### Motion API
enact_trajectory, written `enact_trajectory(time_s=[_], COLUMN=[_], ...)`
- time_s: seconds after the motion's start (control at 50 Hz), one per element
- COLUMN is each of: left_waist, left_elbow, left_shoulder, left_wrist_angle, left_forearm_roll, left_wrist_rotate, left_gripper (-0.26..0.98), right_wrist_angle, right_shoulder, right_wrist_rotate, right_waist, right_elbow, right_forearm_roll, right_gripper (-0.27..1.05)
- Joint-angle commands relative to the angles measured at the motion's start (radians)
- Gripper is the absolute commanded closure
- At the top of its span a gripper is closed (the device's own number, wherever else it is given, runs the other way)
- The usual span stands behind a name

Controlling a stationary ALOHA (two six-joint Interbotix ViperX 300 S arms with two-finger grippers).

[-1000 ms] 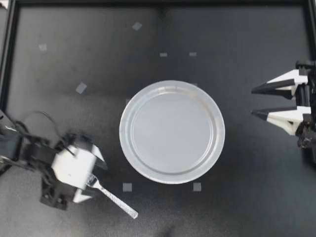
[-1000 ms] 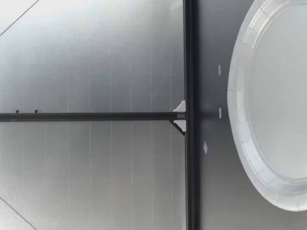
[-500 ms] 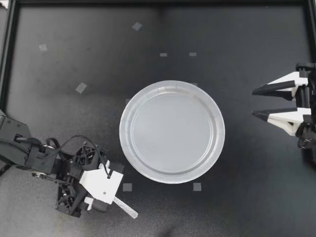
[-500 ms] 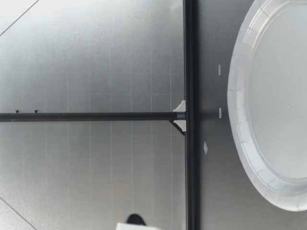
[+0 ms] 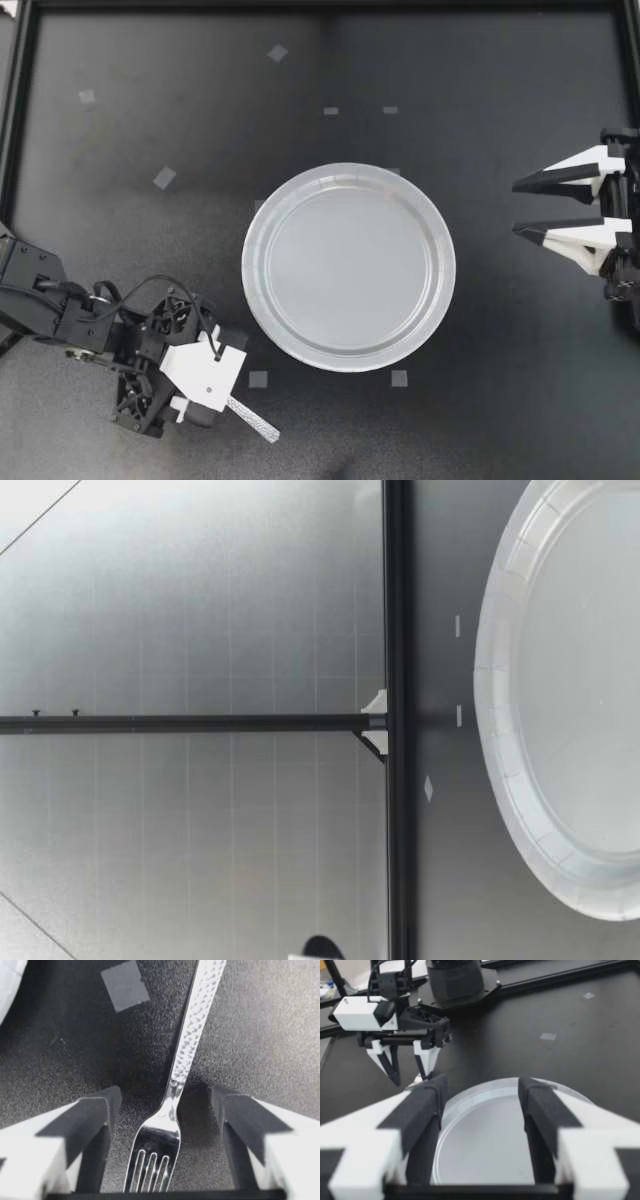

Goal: Pick up the fork and place it on the plate.

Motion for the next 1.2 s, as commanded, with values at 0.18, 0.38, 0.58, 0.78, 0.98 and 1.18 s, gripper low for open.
enact_trajectory(time_s=[0.18, 0.38, 0.58, 0.78, 0.98, 1.18], left_waist=[-0.005, -0.005, -0.005, -0.005, 0.046, 0.213], left_elbow=[0.002, -0.002, -0.017, -0.058, -0.160, -0.084], left_shoulder=[-0.003, 0.015, -0.021, -0.101, -0.239, -0.308], left_wrist_angle=[-0.034, -0.034, -0.014, -0.006, -0.066, -0.503], left_forearm_roll=[0.000, 0.000, 0.000, 0.005, 0.057, -0.101], left_wrist_rotate=[0.002, 0.000, 0.006, 0.000, -0.021, -0.221], left_gripper=[0.25, 0.31, 0.51, 0.63, 0.63, 0.63], right_wrist_angle=[-0.020, -0.020, -0.018, -0.020, -0.021, -0.023], right_shoulder=[0.003, 0.002, -0.006, -0.008, 0.018, 0.051], right_wrist_rotate=[0.002, 0.002, 0.002, 0.000, -0.060, -0.402], right_waist=[-0.006, -0.006, -0.006, -0.008, -0.006, -0.021], right_elbow=[-0.011, -0.011, -0.008, -0.008, -0.048, -0.103], right_forearm_roll=[0.000, 0.000, 0.002, 0.002, -0.057, -0.262], right_gripper=[0.22, 0.22, 0.22, 0.22, 0.22, 0.18])
